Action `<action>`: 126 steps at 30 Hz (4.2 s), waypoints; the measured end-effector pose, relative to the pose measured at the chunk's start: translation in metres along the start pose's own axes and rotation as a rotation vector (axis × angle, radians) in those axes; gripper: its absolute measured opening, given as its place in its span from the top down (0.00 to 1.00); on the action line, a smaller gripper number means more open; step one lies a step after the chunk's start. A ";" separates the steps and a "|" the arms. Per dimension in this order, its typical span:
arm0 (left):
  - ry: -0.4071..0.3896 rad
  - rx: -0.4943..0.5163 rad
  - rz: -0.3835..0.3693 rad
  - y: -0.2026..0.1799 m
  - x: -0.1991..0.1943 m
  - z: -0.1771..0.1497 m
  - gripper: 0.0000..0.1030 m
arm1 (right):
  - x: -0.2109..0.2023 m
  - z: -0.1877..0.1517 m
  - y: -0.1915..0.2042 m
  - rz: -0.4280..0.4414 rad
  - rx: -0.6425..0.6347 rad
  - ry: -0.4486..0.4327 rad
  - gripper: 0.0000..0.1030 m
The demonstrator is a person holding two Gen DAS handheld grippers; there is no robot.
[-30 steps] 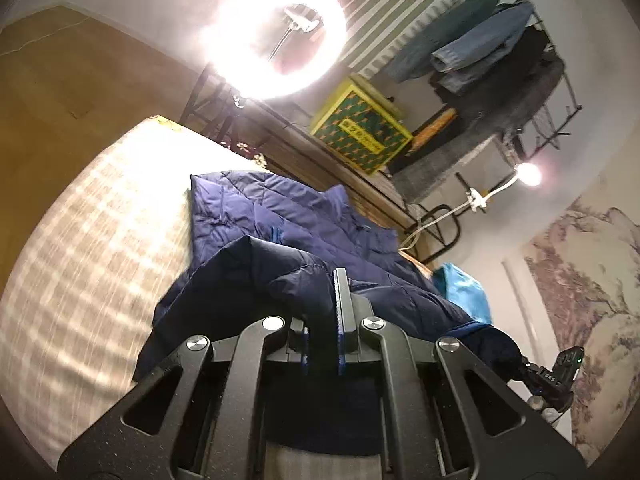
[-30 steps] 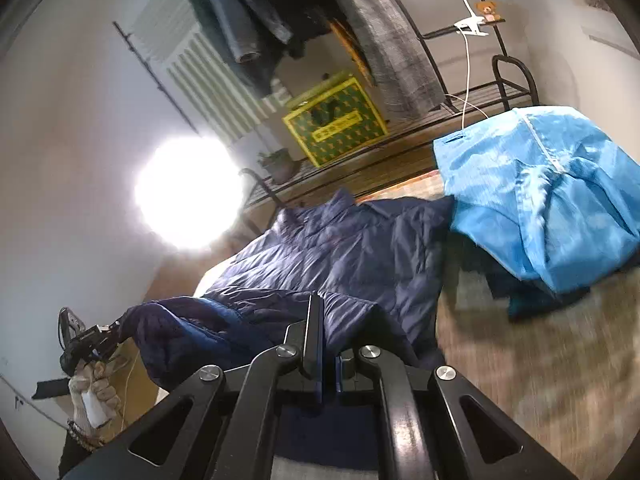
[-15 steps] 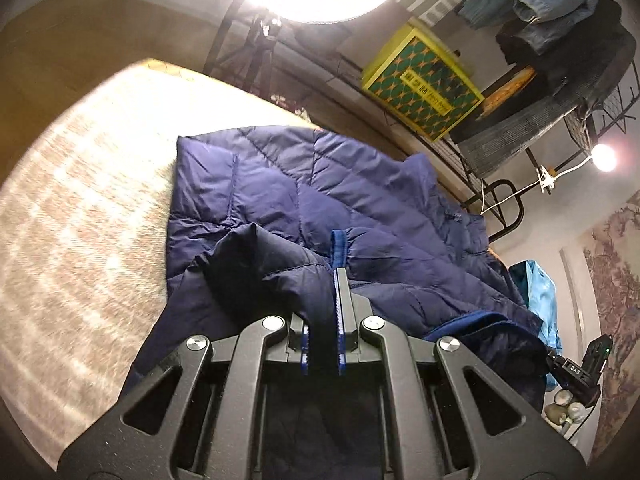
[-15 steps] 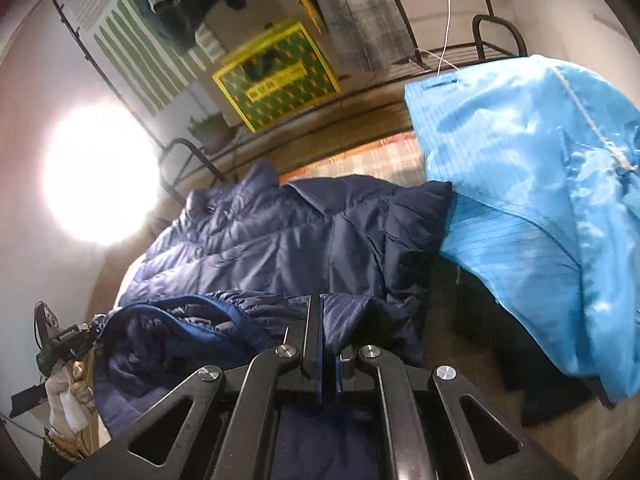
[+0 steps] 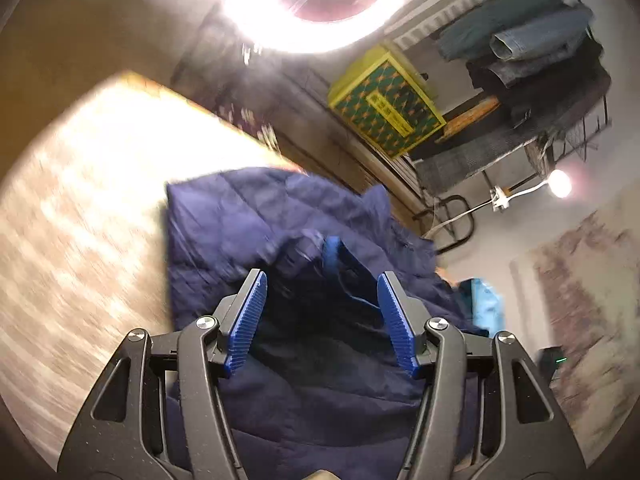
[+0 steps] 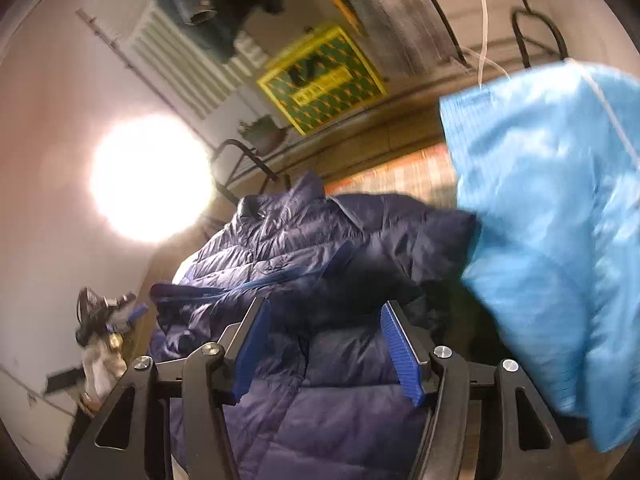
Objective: Fold large clothes
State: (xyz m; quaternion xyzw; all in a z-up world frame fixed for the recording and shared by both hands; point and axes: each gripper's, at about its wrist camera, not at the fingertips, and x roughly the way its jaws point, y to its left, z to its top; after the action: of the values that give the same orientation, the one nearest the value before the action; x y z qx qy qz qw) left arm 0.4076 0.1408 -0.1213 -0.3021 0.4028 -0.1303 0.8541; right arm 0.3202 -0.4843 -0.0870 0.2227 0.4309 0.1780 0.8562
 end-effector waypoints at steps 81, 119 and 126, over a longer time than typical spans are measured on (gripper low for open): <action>-0.148 0.446 0.579 -0.084 0.123 0.045 0.63 | 0.103 0.092 0.044 -0.642 -0.489 -0.068 0.65; -0.113 0.678 0.297 -0.247 -0.055 -0.168 0.63 | -0.167 -0.096 0.042 -0.185 0.053 -0.225 0.22; -0.254 0.611 0.245 -0.278 -0.199 -0.153 0.63 | -0.268 -0.099 0.095 -0.192 -0.087 -0.347 0.22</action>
State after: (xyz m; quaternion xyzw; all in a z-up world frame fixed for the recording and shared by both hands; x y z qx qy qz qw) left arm 0.1682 -0.0475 0.0974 0.0043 0.2691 -0.1027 0.9576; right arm 0.0773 -0.5154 0.0879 0.1707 0.2879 0.0732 0.9395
